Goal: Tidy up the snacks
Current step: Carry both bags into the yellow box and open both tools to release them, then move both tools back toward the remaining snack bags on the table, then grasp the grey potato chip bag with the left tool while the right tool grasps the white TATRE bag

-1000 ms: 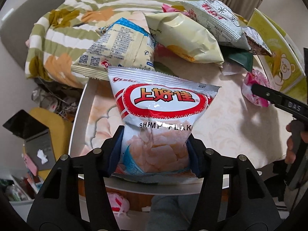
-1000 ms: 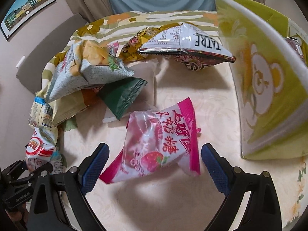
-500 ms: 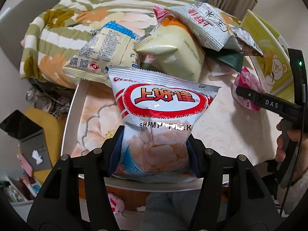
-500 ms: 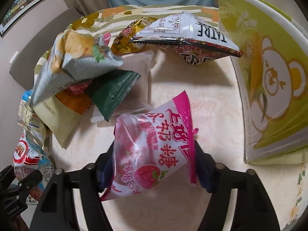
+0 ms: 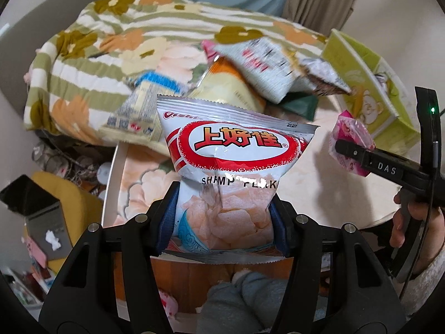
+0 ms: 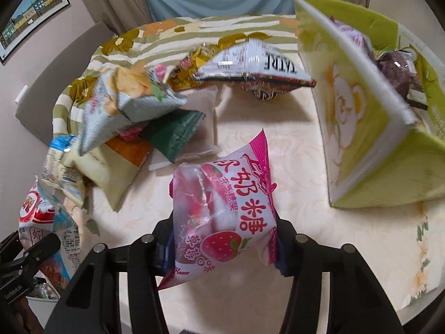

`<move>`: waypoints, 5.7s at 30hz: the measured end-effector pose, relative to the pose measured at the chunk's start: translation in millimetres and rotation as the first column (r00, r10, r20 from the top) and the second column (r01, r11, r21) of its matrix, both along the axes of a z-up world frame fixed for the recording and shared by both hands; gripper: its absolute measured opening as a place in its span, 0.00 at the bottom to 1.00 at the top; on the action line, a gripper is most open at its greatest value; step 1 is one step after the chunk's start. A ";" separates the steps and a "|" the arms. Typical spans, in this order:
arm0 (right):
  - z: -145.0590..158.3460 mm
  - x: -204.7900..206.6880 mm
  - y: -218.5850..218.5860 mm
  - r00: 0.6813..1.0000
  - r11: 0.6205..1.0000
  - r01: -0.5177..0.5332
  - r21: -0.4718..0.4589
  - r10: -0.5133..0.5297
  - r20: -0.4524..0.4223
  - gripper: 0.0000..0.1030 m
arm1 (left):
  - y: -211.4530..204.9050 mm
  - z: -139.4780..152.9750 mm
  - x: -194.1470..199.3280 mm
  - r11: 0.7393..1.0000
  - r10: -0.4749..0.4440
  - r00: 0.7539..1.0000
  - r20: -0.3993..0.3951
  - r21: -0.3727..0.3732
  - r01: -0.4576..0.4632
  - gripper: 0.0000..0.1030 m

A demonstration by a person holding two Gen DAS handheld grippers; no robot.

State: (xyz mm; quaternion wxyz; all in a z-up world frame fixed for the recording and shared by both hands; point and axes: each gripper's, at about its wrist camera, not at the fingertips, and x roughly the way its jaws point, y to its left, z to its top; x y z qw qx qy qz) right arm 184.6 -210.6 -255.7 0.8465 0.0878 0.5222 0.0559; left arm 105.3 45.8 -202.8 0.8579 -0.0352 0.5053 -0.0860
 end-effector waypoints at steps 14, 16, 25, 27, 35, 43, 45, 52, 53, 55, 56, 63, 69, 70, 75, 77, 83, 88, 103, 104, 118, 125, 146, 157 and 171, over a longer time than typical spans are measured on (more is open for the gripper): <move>100.4 -45.2 -22.5 0.986 0.998 0.050 0.032 -0.054 0.160 0.48 | -58.0 92.3 25.7 0.985 -0.155 0.968 0.195 -0.045 0.167 0.52; 114.4 -46.4 -34.4 0.981 0.997 0.065 0.041 -0.071 0.178 0.48 | -72.1 102.7 33.6 0.981 -0.173 0.962 0.210 -0.053 0.188 0.52; 150.6 -35.7 -116.5 0.960 0.988 0.147 0.041 -0.152 0.236 0.48 | -183.6 131.9 78.6 0.954 -0.258 0.933 0.251 -0.088 0.287 0.52; 151.9 -31.0 -140.5 0.957 0.985 0.168 0.042 -0.173 0.232 0.48 | -211.5 133.0 87.1 0.947 -0.277 0.929 0.246 -0.096 0.307 0.52; 136.9 -10.7 -227.5 0.966 0.982 0.189 0.028 -0.191 0.172 0.48 | -326.6 101.6 137.7 0.942 -0.304 0.941 0.148 -0.102 0.320 0.52; 114.6 10.4 -276.4 0.983 0.989 0.139 0.052 -0.144 0.110 0.48 | -382.7 49.4 152.0 0.960 -0.280 0.960 0.017 -0.022 0.281 0.53; 109.6 16.6 -282.7 0.987 0.991 0.122 0.061 -0.128 0.098 0.48 | -388.0 40.0 153.1 0.964 -0.266 0.964 -0.007 -0.005 0.266 0.55; 94.4 26.7 -294.9 0.994 0.994 0.074 0.085 -0.081 0.079 0.48 | -385.2 37.4 147.3 0.970 -0.236 0.971 -0.025 0.052 0.237 0.88; 94.1 26.9 -296.2 0.993 0.993 0.075 0.086 -0.082 0.080 0.48 | -382.3 38.7 146.3 0.969 -0.239 0.971 -0.024 0.055 0.240 0.88; 93.2 25.2 -298.4 0.993 0.993 0.081 0.087 -0.088 0.081 0.48 | -377.0 42.6 140.7 0.967 -0.247 0.969 -0.014 0.063 0.247 0.88; 93.0 24.3 -299.1 0.993 0.992 0.083 0.089 -0.091 0.081 0.48 | -374.4 44.4 139.1 0.967 -0.249 0.968 -0.010 0.061 0.249 0.88; 97.9 26.2 -292.9 0.994 0.995 0.070 0.073 -0.076 0.082 0.49 | -359.1 56.9 132.3 0.972 -0.236 0.971 0.019 0.020 0.236 0.88; 84.4 50.7 -285.9 0.998 0.994 0.056 0.093 -0.059 0.031 0.49 | -346.9 57.6 135.8 0.978 -0.208 0.978 -0.001 -0.015 0.208 0.88; 80.7 53.7 -285.0 0.998 0.994 0.055 0.093 -0.057 0.017 0.49 | -345.7 57.0 136.7 0.979 -0.203 0.979 -0.005 -0.017 0.203 0.88; 65.3 67.4 -282.3 0.999 0.994 0.045 0.096 -0.042 -0.031 0.49 | -346.1 54.4 140.3 0.982 -0.190 0.982 -0.016 -0.001 0.190 0.88; 63.8 70.4 -282.1 0.999 0.993 0.045 0.108 -0.042 -0.027 0.55 | -346.9 53.8 140.2 0.982 -0.186 0.982 -0.014 0.004 0.186 0.88; 69.6 65.4 -272.2 0.999 0.988 0.013 0.153 -0.018 0.028 0.81 | -348.5 52.7 132.2 0.982 -0.188 0.982 -0.003 0.021 0.188 0.88; 77.5 52.4 -275.5 0.997 0.995 0.030 0.091 -0.037 0.074 0.98 | -345.2 59.9 121.4 0.983 -0.182 0.983 0.025 0.016 0.181 0.88; 107.8 27.9 -268.3 0.991 0.999 0.006 0.033 -0.010 0.132 0.99 | -309.4 102.3 86.8 0.990 -0.136 0.985 0.107 0.048 0.131 0.88; 112.3 25.3 -265.6 0.989 1.000 0.007 0.029 -0.011 0.145 0.99 | -303.3 104.7 83.7 0.991 -0.134 0.985 0.111 0.045 0.129 0.88; 157.3 9.7 -171.8 0.979 0.996 -0.036 0.079 0.019 0.205 0.99 | -173.3 123.5 64.6 0.995 -0.084 0.989 0.120 0.057 0.078 0.88; 157.0 16.3 -104.3 0.981 1.000 -0.006 0.027 0.001 0.196 0.99 | -93.2 115.4 81.4 0.996 -0.084 0.994 0.067 0.009 0.084 0.88; 100.6 105.3 -4.8 0.997 0.992 -0.066 -0.108 0.070 0.028 0.99 | -65.6 54.1 164.4 0.968 -0.241 0.970 -0.040 0.068 0.243 0.88; 55.9 172.6 0.9 0.957 0.949 -0.280 -0.145 0.264 -0.117 0.99 | -136.0 19.4 168.8 0.786 -0.483 0.870 -0.098 0.390 0.480 0.88; 2.0 193.6 13.6 0.903 0.821 -0.426 -0.380 0.356 -0.241 0.98 | -142.9 -9.3 195.0 0.823 -0.431 0.887 -0.167 0.330 0.462 0.88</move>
